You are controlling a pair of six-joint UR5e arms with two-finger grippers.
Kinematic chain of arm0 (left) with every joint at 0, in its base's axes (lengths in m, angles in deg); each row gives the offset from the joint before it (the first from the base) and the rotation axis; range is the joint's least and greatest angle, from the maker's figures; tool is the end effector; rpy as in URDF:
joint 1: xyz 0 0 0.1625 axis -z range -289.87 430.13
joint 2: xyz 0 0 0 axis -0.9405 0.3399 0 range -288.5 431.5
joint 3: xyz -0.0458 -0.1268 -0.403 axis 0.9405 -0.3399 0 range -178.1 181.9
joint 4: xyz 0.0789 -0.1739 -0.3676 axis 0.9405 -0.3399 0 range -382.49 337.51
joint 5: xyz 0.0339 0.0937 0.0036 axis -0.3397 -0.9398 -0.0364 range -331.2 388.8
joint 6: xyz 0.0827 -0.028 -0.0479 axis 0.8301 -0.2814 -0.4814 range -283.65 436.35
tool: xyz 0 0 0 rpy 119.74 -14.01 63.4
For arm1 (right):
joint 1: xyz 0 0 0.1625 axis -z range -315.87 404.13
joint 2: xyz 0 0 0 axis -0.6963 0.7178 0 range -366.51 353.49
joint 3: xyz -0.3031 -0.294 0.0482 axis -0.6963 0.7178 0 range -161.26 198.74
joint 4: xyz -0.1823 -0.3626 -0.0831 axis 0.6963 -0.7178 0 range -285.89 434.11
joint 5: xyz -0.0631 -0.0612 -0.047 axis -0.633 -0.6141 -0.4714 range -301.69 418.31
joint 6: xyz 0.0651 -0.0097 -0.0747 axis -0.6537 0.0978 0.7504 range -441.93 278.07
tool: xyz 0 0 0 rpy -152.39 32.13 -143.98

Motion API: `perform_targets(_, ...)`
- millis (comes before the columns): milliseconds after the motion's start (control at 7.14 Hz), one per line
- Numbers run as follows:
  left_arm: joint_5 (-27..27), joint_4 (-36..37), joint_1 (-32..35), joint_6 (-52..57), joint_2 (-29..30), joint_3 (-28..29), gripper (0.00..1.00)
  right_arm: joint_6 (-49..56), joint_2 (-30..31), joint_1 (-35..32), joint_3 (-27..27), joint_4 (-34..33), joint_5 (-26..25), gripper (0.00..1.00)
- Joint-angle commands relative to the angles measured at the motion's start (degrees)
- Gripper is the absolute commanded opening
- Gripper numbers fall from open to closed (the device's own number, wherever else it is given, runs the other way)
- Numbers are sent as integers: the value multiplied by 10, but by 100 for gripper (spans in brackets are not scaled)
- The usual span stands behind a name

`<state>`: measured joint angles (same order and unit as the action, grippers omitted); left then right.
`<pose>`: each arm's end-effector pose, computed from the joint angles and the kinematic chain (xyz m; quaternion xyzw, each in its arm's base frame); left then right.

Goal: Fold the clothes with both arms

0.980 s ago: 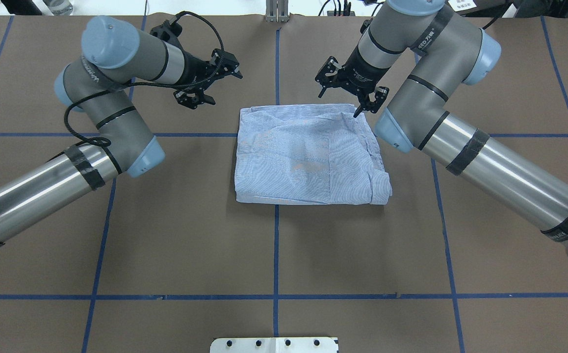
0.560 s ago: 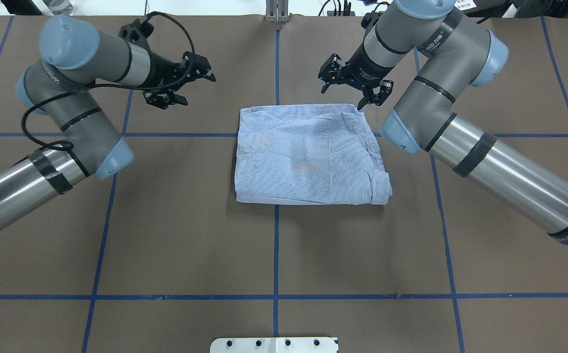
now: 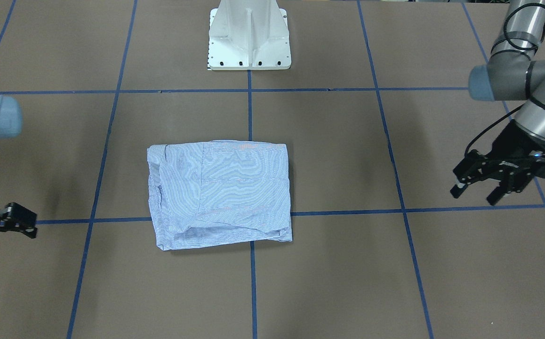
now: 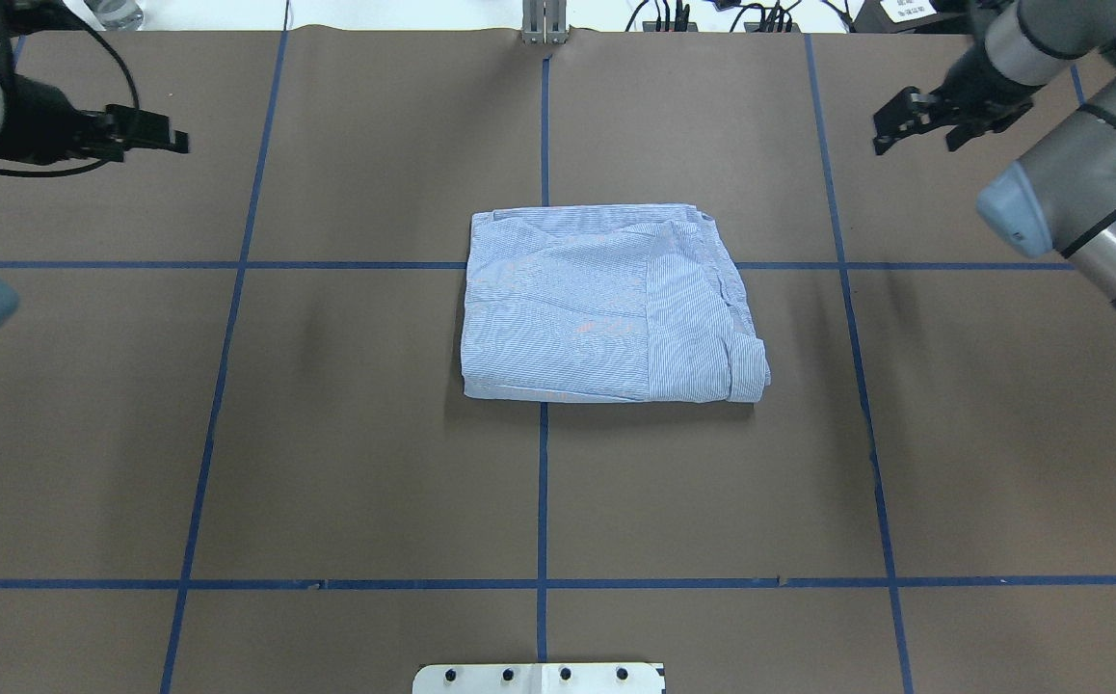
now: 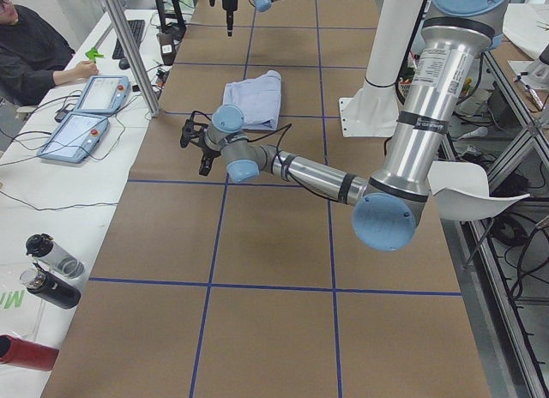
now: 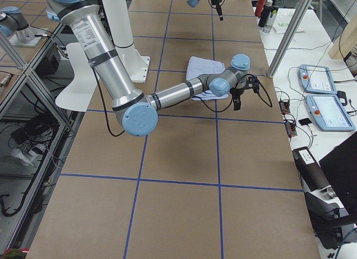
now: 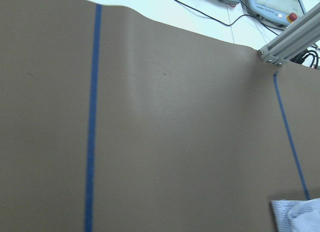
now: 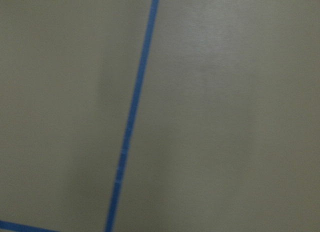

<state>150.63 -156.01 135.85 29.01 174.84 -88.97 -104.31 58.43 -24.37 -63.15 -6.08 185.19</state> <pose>0.1743 -0.5829 0.4405 0.2360 0.4664 -0.0386 0.8516 -0.1808 -0.6597 0.4594 0.0886 -0.3675 -0.0661 0.9234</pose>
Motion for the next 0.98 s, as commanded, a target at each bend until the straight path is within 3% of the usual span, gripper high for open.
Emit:
perform_targets(0, 4, 97, 75, 225, -44, -11, 100, 210, 50, -80, 3, -73, 6, 100)
perform_targets(140, 7, 104, 113, 326, -79, -12, 100, 275, 81, -116, 3, -75, 7, 100)
perform_targets(280, 46, 113, 160, 388, -98, -8, 100, 327, 113, -151, 7, -74, 24, 100)
perform_targets(560, 68, 165, 190, 414, -112, -26, 100, 335, 146, -190, 6, -71, 88, 100)
perform_targets(840, 66, 130, 191, 412, -142, -24, 100, 336, 185, -210, 8, -44, 93, 100)
